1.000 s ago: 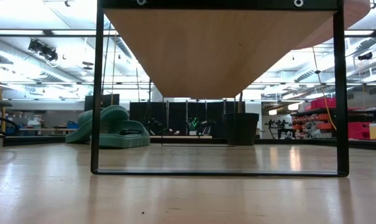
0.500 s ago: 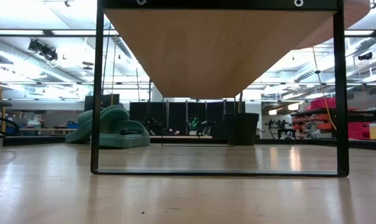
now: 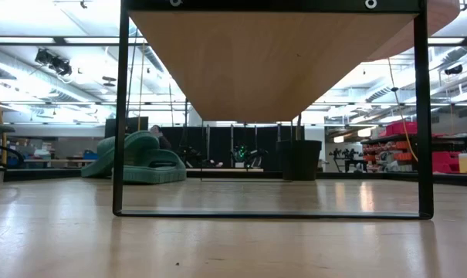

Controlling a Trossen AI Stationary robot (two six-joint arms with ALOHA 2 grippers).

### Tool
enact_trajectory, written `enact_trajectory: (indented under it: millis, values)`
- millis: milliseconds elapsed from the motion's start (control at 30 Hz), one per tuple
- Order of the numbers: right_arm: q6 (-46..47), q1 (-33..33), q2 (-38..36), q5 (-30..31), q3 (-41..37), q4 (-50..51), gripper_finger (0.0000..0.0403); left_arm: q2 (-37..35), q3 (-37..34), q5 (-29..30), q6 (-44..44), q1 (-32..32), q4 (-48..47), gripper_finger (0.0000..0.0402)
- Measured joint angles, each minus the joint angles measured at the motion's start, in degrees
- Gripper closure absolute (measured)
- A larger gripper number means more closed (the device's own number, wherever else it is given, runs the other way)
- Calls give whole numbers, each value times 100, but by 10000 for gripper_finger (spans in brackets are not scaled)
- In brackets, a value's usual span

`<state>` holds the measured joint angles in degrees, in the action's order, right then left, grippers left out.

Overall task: Pick and place slides into the shelf
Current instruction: Put the pink slide on the shelf

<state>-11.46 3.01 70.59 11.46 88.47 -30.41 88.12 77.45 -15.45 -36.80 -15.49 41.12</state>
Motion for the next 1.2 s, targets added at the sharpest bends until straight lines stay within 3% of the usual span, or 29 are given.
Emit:
enact_trajectory:
  millis: [267,600,867,1200]
  values:
    - [-17,0,1,1,0,-23,354,0,0,417,16,0,-39,229]
    - [-30,-2,1,-47,0,-60,354,0,0,605,192,-4,-76,334]
    - [46,0,-2,-163,0,39,352,0,0,772,209,-36,-82,332]
    - [143,-3,-177,399,4,914,161,9,0,547,-37,-223,-96,342]
